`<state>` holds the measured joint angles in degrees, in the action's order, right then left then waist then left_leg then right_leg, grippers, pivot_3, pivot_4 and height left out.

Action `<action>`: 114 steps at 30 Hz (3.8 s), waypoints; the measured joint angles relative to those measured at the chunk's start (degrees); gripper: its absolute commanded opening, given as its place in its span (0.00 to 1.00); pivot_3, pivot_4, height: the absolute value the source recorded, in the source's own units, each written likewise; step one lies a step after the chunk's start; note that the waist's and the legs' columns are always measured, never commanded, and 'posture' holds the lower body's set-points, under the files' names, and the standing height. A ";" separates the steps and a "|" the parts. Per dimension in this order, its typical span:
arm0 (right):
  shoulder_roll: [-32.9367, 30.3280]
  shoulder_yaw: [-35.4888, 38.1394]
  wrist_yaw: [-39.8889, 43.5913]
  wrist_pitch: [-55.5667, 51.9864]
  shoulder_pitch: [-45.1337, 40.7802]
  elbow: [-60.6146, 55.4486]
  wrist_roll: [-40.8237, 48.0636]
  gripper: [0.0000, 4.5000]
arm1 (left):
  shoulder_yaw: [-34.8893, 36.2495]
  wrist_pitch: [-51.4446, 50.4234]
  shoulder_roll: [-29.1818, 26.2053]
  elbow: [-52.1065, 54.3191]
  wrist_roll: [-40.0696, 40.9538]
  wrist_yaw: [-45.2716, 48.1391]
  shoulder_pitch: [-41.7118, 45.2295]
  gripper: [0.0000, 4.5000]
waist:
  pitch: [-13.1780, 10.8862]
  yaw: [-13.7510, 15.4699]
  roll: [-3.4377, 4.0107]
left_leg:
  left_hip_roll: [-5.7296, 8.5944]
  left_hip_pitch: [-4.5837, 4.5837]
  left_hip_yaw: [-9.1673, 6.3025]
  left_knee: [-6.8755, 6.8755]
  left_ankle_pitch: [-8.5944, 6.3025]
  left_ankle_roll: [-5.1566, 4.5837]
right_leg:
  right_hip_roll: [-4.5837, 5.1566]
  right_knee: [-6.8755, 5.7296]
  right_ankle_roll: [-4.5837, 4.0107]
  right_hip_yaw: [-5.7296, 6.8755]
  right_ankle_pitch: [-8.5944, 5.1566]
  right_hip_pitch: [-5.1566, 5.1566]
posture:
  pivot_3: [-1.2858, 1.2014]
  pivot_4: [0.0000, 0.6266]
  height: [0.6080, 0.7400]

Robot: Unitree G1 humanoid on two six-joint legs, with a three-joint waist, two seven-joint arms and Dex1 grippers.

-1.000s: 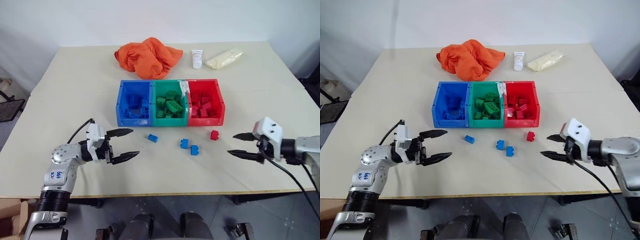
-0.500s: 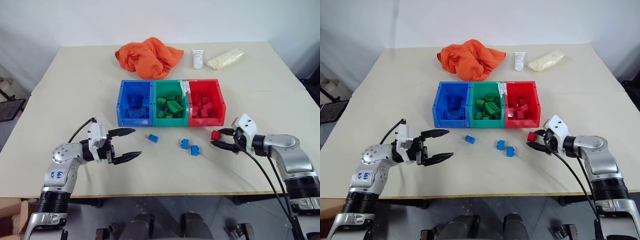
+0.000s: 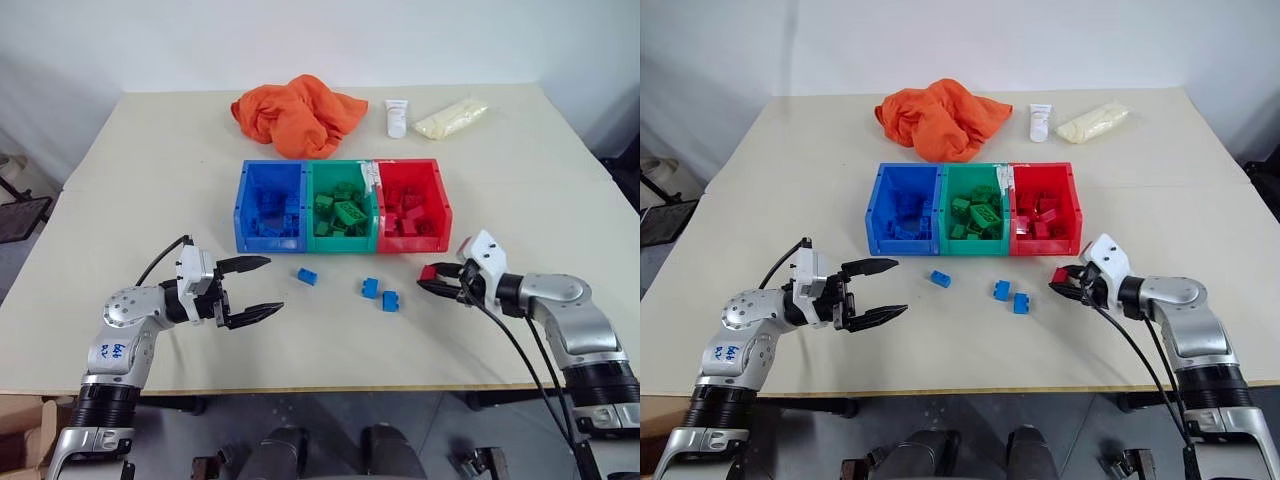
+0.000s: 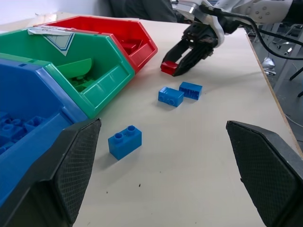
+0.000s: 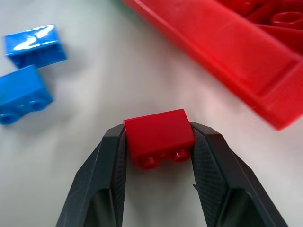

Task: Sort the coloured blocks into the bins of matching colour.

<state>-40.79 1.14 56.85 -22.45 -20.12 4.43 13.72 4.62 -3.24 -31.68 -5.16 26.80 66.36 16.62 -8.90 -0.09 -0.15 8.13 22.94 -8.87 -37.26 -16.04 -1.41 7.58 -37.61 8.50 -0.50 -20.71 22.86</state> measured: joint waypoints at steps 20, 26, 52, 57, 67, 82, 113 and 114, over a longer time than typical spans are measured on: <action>6.63 -5.00 -3.95 16.17 -35.77 33.31 -7.67 1.00 | -0.94 1.42 1.79 -2.55 -0.27 0.45 2.91 1.00 | 0.01 -0.86 -0.02 | 0.00 0.01 -0.04 0.15 -0.01 -0.01 | 0.01 -0.13 0.00 0.10 0.00 0.04 | 0.52 0.24 1.00; 5.34 -4.62 -1.53 17.49 -34.26 30.34 -7.58 1.00 | -0.70 1.42 1.63 -2.33 -0.24 0.40 2.07 1.00 | 0.01 -1.62 -0.02 | 0.00 0.03 -0.05 0.13 -0.01 -0.01 | 0.00 -0.16 0.00 0.11 0.00 0.06 | 0.52 0.24 1.00; -17.44 4.34 14.34 0.84 7.48 -12.04 4.11 1.00 | 0.49 2.59 -0.26 -5.06 -0.23 2.36 2.22 1.00 | -0.01 -0.02 -0.02 | -0.07 -0.02 0.17 -0.03 -0.06 -0.03 | 0.02 0.04 0.00 0.00 0.00 0.01 | 0.52 0.24 1.00; -11.26 -3.95 12.70 -2.25 1.08 -14.83 4.10 1.00 | 0.03 2.31 -0.09 -0.97 -0.20 1.86 -1.85 1.00 | -0.01 0.03 -0.03 | -0.06 -0.01 0.15 -0.03 -0.06 -0.04 | 0.02 0.10 0.00 0.01 0.00 -0.01 | 0.52 0.24 1.00; -2.58 -13.56 11.61 0.83 -5.53 -3.63 -1.15 1.00 | -0.09 0.65 -0.05 5.26 -0.05 -0.79 -6.63 1.00 | -0.03 0.09 -0.05 | -0.05 -0.02 0.03 -0.01 -0.06 -0.04 | 0.02 0.13 0.00 0.03 0.00 -0.08 | 0.52 0.24 1.00; -0.03 -12.36 10.83 3.60 -7.52 -1.05 -1.69 0.32 | -0.05 0.26 -0.05 6.33 -0.02 -2.48 -6.73 1.00 | -0.03 0.02 -0.05 | -0.06 -0.19 0.04 0.05 -0.08 -0.01 | -0.01 0.14 -0.01 0.05 0.00 -0.19 | 0.52 0.24 1.00; 40.26 -14.18 -12.47 30.15 -52.90 54.93 -13.23 0.99 | 0.20 3.28 -0.04 2.60 -0.47 -4.26 -3.76 1.00 | -0.04 -3.48 -0.02 | -0.07 -0.52 -0.20 0.33 -0.11 0.11 | -0.18 -0.40 -0.02 0.10 -0.01 -0.24 | 0.52 0.24 1.00; 40.18 -13.84 -12.62 30.91 -52.98 55.36 -13.24 0.99 | 0.53 3.28 -0.08 2.61 -0.47 -4.32 -3.86 1.00 | -0.04 -3.49 -0.02 | -0.07 -0.52 -0.19 0.33 -0.11 0.11 | -0.18 -0.40 -0.03 0.09 -0.01 -0.24 | 0.52 0.24 1.00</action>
<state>-0.61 -12.71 44.23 8.45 -73.10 59.79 0.48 5.15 0.05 -31.76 -2.56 26.33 62.04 12.76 -8.94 -3.58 -0.17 8.06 22.42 -9.06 -36.92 -16.16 -1.30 7.40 -38.02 8.47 -0.41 -20.72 22.62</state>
